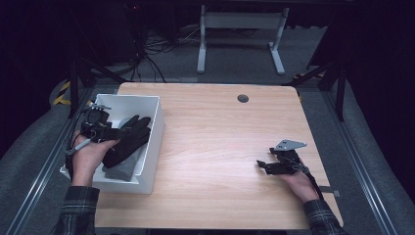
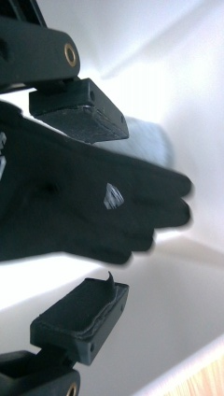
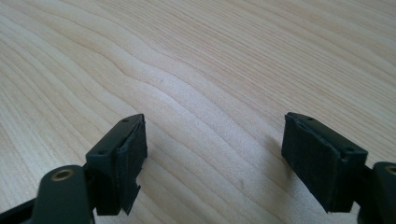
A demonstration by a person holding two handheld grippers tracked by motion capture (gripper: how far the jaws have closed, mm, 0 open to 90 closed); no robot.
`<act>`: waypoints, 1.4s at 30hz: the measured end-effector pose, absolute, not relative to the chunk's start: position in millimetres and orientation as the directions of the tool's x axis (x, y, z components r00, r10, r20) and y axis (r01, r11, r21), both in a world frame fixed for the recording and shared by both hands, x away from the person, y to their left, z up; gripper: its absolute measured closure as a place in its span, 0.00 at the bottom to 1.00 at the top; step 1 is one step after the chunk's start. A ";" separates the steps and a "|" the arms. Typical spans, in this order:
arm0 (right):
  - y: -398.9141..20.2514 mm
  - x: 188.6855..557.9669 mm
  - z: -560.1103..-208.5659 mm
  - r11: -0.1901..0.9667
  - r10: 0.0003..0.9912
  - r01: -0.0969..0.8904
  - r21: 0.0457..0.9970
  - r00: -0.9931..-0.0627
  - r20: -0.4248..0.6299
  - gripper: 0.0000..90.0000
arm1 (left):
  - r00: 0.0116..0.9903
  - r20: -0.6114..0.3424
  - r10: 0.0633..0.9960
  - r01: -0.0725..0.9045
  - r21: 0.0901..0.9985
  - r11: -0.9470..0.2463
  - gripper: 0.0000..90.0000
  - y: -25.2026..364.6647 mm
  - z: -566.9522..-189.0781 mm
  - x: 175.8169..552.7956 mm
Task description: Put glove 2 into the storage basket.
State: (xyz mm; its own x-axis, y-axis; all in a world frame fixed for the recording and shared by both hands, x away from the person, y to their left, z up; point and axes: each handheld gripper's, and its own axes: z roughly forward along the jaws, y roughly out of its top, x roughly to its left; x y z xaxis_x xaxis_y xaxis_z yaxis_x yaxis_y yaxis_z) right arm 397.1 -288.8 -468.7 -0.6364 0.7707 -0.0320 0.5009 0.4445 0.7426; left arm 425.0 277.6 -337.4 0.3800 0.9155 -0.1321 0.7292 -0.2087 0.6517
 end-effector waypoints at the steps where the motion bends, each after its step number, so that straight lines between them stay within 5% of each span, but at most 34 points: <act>1: -288.8 397.1 -468.7 0.444 0.771 0.501 0.743 -0.636 -0.032 0.25 | 0.388 -0.136 0.912 0.722 0.659 -0.209 0.25 274.9 -334.6 424.1; 21: -288.8 396.8 -468.6 0.445 0.772 0.502 0.742 -0.635 -0.033 0.25 | 0.661 -0.179 0.728 0.570 0.752 -0.332 0.25 155.9 -308.6 407.4; 42: -288.5 396.7 -468.8 0.444 0.770 0.502 0.742 -0.637 -0.030 0.24 | 0.789 -0.135 0.599 0.483 0.739 -0.469 0.17 49.8 -378.4 392.4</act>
State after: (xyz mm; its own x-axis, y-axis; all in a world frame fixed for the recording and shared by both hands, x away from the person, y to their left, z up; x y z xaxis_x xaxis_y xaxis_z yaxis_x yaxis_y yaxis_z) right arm 396.7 -288.5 -468.8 -0.6371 0.7702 -0.0302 0.5020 0.4443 0.7420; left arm 392.4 49.8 -378.4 0.7889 0.5994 -0.1354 0.4834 -0.4692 0.7390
